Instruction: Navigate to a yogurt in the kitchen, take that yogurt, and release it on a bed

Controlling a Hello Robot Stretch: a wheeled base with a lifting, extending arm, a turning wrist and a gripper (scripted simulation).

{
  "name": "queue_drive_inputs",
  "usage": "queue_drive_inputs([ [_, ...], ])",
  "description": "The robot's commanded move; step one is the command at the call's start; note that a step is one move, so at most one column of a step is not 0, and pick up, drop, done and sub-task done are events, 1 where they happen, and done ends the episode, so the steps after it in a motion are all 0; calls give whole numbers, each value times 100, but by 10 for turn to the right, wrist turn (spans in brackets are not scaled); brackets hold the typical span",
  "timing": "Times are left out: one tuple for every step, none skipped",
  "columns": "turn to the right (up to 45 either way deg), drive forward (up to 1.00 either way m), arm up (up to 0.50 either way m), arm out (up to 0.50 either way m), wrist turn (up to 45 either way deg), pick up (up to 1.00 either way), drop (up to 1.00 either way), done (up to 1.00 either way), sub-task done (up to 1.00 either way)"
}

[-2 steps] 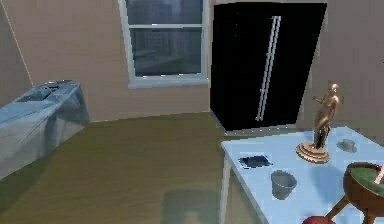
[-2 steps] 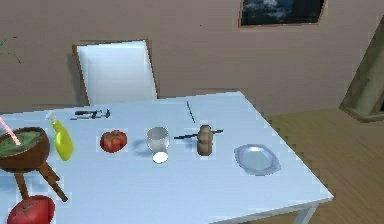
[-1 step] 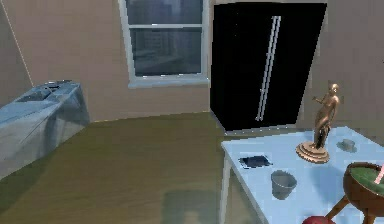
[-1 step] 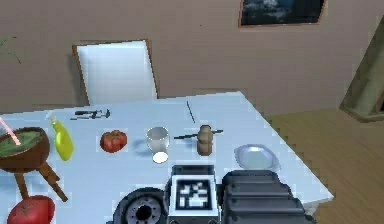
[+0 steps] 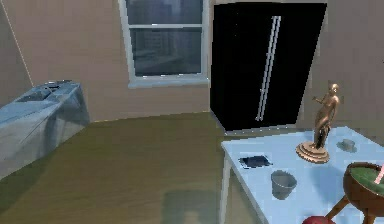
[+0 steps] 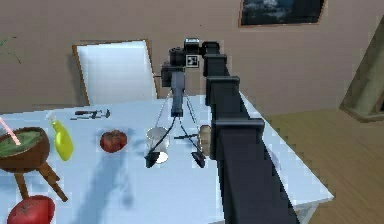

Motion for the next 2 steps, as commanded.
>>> queue_drive_inputs([
  [0,0,0,0,450,0,0,0,0],
  [0,0,0,0,450,0,0,0,0],
])
